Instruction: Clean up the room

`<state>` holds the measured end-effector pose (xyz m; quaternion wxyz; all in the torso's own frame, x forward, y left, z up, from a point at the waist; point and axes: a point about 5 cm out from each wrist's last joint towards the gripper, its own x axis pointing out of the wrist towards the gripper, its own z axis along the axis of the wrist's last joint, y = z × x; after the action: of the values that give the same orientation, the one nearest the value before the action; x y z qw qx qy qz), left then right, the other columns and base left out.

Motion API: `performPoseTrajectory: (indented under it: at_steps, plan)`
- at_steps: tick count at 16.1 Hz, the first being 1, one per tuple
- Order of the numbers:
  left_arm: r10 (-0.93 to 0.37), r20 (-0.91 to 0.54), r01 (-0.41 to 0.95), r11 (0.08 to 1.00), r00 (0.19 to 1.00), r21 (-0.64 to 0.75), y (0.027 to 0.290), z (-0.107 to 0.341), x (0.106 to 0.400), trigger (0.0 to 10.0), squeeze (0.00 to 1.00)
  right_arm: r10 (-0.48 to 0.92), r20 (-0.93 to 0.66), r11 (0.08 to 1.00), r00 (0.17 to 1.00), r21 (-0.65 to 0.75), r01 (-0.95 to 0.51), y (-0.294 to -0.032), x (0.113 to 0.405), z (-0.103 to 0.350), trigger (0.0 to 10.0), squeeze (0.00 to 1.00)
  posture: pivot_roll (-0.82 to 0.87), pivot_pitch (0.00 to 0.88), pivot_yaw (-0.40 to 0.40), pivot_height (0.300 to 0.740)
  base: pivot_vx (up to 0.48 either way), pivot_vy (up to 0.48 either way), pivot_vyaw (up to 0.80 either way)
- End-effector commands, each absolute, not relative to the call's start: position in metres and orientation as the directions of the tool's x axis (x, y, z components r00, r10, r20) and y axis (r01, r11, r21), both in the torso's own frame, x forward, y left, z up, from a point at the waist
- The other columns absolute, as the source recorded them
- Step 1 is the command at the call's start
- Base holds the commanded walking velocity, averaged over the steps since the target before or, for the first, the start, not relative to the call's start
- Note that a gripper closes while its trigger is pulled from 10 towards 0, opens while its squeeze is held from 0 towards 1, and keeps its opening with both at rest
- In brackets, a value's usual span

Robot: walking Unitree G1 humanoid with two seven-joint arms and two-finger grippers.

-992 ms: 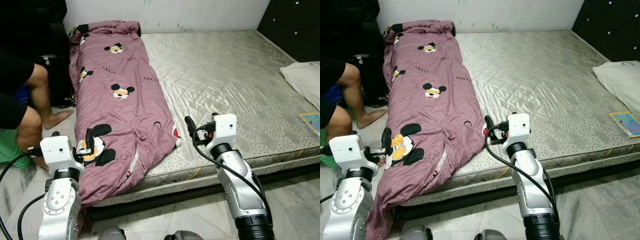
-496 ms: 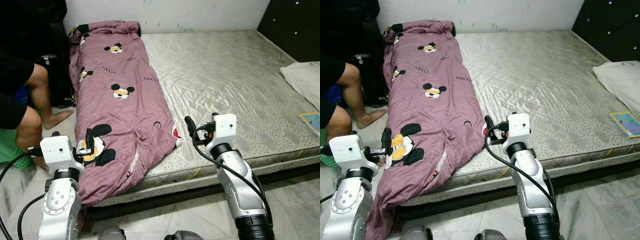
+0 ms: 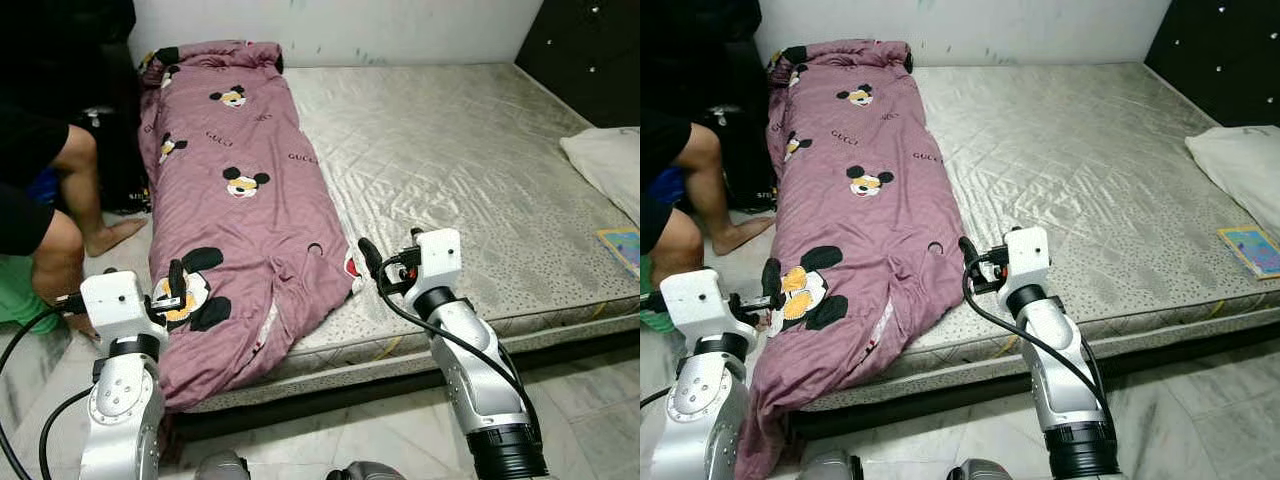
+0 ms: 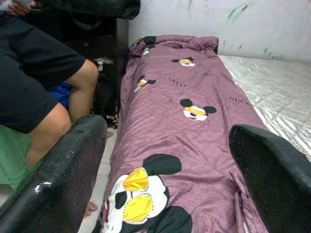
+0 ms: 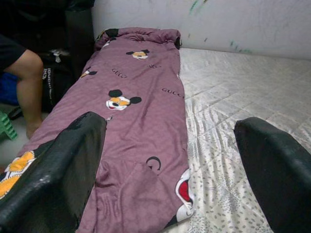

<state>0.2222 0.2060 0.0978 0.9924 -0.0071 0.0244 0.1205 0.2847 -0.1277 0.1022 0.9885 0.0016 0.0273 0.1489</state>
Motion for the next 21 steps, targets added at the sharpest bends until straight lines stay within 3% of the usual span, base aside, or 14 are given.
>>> performPoseTrajectory:
  at_steps: [1,4,14,21]
  plan:
    - [0.242,-0.063,-0.243,0.970,0.968,-0.009,0.2060,0.0963,0.2217,10.0,0.00,0.300,-0.040,0.954,0.953,0.012,-0.299,-0.1267,0.2849,0.1048,10.0,0.00,-0.01,0.000,-0.066,0.740,0.000,0.000,0.00]
    - [0.257,-0.059,-0.259,0.966,0.965,-0.018,0.2074,0.0977,0.2225,10.0,0.00,0.308,-0.032,0.951,0.951,0.020,-0.307,-0.1259,0.2852,0.1057,10.0,0.00,-0.02,0.000,-0.059,0.727,0.000,0.000,0.00]
    - [0.261,-0.063,-0.263,0.965,0.963,-0.025,0.2054,0.0985,0.2260,10.0,0.00,0.327,-0.032,0.945,0.944,0.025,-0.326,-0.1262,0.2883,0.1069,10.0,0.00,-0.02,0.000,-0.066,0.602,0.000,0.000,0.00]
    - [0.263,-0.061,-0.266,0.963,0.963,-0.039,0.2045,0.0990,0.2266,10.0,0.00,0.399,-0.027,0.917,0.916,0.017,-0.399,-0.1179,0.2918,0.1086,10.0,0.00,-0.02,0.000,-0.072,0.602,0.000,0.000,0.00]
